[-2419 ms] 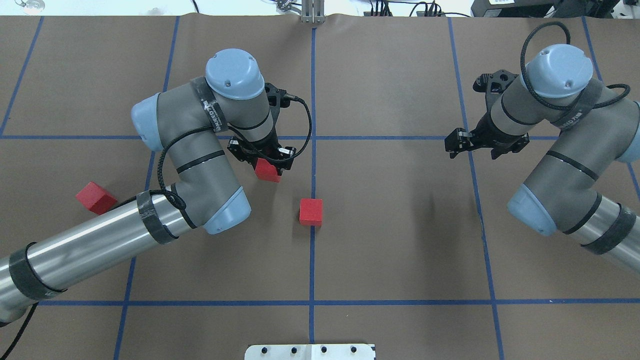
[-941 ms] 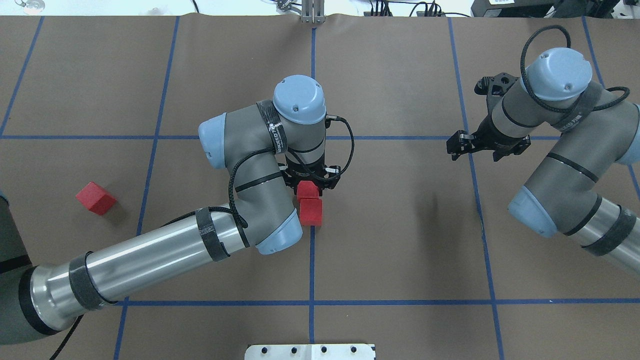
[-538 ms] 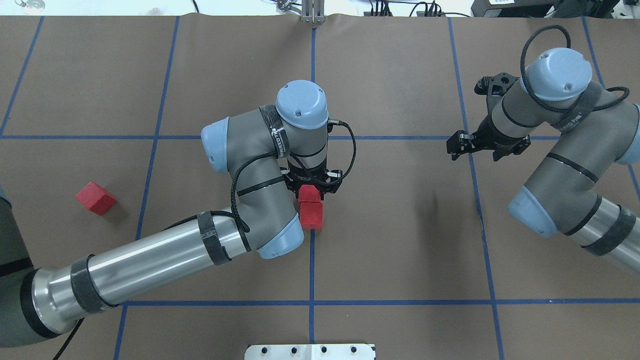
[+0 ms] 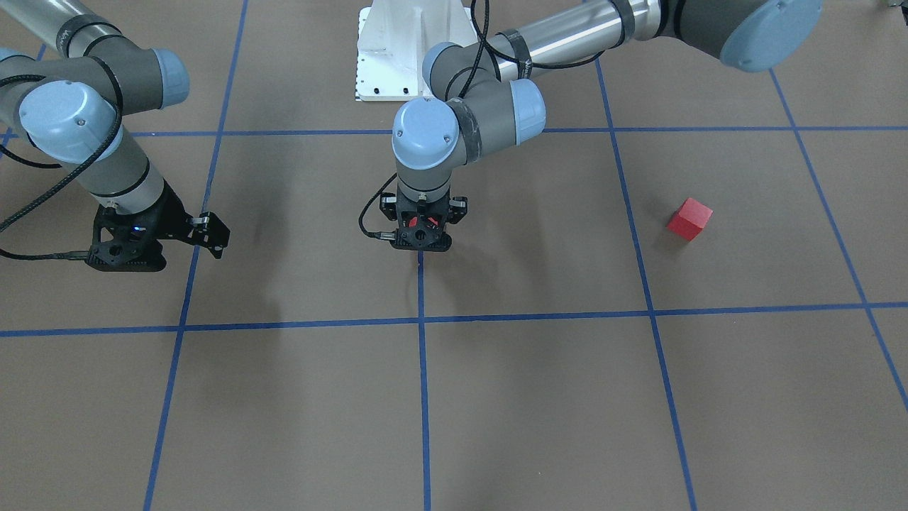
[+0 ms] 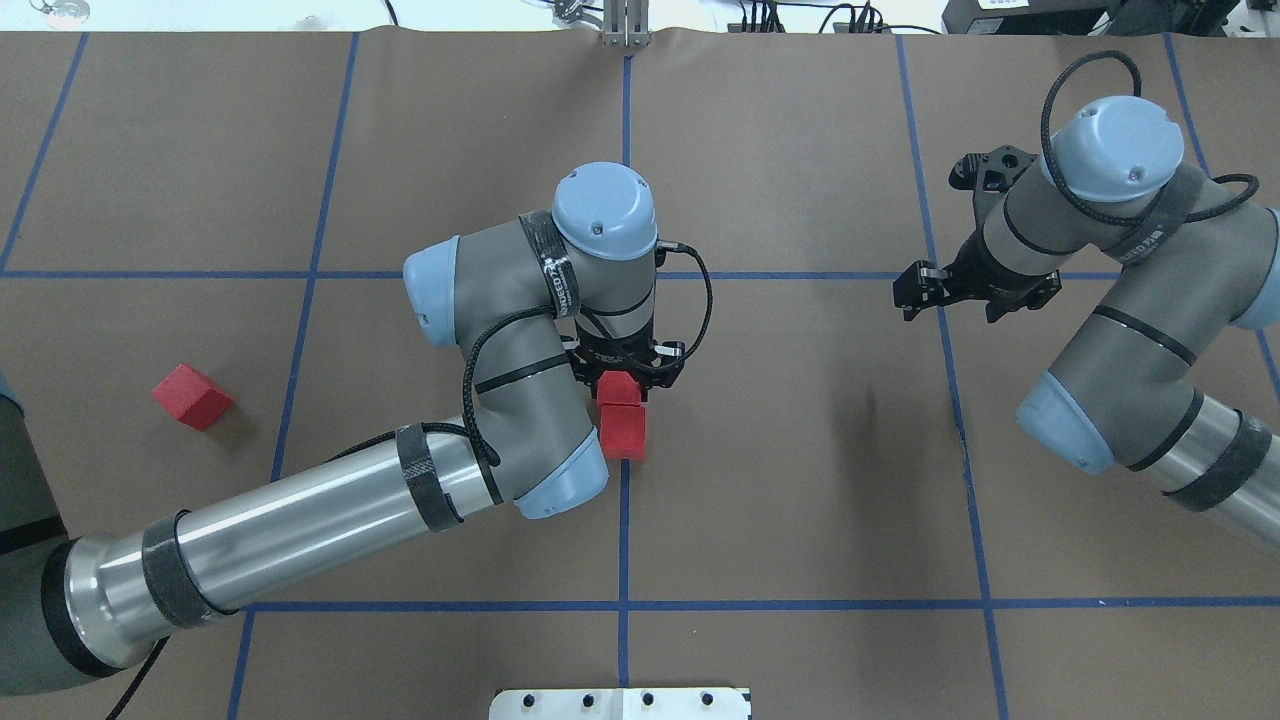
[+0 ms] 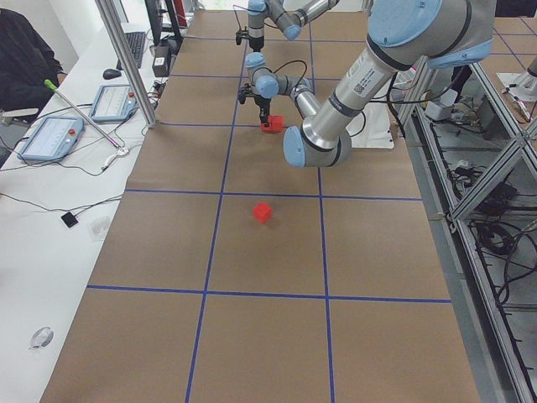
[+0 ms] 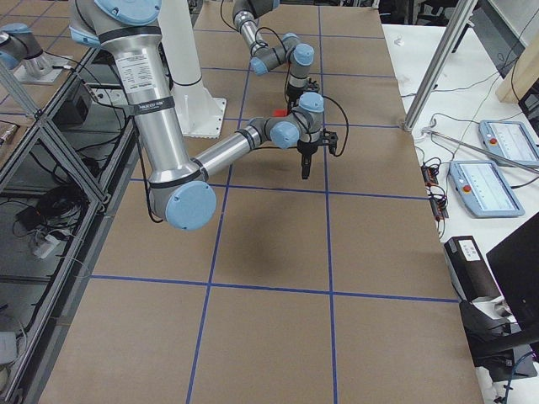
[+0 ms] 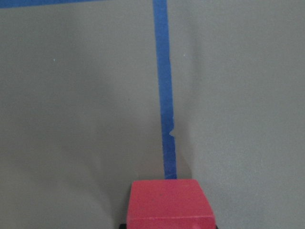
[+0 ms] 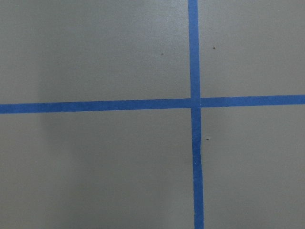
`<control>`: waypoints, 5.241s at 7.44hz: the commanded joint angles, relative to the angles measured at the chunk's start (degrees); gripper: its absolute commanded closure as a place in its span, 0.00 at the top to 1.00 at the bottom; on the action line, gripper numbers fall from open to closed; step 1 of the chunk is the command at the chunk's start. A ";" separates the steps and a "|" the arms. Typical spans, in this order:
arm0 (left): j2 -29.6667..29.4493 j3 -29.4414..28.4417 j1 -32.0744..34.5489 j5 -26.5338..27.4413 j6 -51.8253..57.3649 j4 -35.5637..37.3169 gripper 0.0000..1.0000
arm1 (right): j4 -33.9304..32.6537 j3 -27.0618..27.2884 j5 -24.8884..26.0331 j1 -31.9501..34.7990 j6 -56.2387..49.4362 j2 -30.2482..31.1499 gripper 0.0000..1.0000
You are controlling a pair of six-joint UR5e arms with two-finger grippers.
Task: Form red blocks into L shape at center
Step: 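Lower the cube against the center cube's far side with the left gripper, then open the left gripper and move it to the remaining red cube, then grasp the remaining red cube with the left gripper and lift it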
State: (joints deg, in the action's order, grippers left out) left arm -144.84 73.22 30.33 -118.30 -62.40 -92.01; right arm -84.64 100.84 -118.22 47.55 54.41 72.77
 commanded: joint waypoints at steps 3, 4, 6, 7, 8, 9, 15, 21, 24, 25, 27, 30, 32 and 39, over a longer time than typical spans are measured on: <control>-0.09 -0.01 -0.09 0.00 0.00 -0.10 0.07 | 0.00 -0.03 -0.08 0.09 -0.01 0.00 1.00; 0.00 -0.01 -0.09 0.00 0.09 -0.10 0.11 | 0.00 0.06 -0.08 0.09 -0.01 0.09 1.00; 0.00 -0.01 -0.18 0.00 0.61 -0.19 0.48 | 0.00 -0.03 -0.08 0.09 -0.01 0.09 1.00; 0.00 -0.01 -0.35 0.00 0.88 -0.19 0.80 | 0.00 -0.03 -0.08 0.09 -0.01 0.17 1.00; 0.00 0.08 -0.62 0.00 0.62 -0.19 0.99 | 0.00 0.06 -0.08 0.09 -0.01 0.52 1.00; 0.00 0.08 -0.88 0.00 0.27 -0.19 1.00 | 0.00 0.06 -0.08 0.09 -0.01 0.53 1.00; 2.61 7.77 4.11 -0.61 2.01 0.25 0.99 | 0.00 -0.03 0.01 0.00 -0.01 0.53 1.00; 40.64 29.87 16.22 -0.88 41.41 -3.69 0.99 | 0.09 -0.03 0.27 -0.18 0.17 0.18 1.00; 50.70 29.35 17.49 -3.96 41.84 -15.65 1.00 | 0.09 0.06 0.36 -0.18 0.69 -0.44 1.00; 51.67 29.34 17.49 -4.13 42.01 -15.74 1.00 | 0.09 0.23 0.36 -0.18 0.78 -0.44 1.00; 51.77 28.99 17.57 -4.04 41.84 -15.66 0.99 | 0.09 0.32 0.36 -0.18 0.87 -0.44 1.00; 51.07 27.51 17.58 -3.78 42.28 -15.65 0.99 | 0.09 0.50 0.36 -0.18 0.87 -0.44 1.00; 50.71 26.01 17.31 -3.96 42.36 -15.83 0.99 | 0.09 0.50 0.36 -0.18 0.96 -0.44 1.00; 49.92 25.48 17.22 -4.04 42.36 -15.40 0.67 | 0.09 0.59 0.36 -0.18 1.13 -0.44 1.00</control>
State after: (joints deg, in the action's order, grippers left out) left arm -94.97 98.71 47.55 -122.34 -20.04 -107.57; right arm -84.55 101.43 -117.86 47.37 55.54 72.33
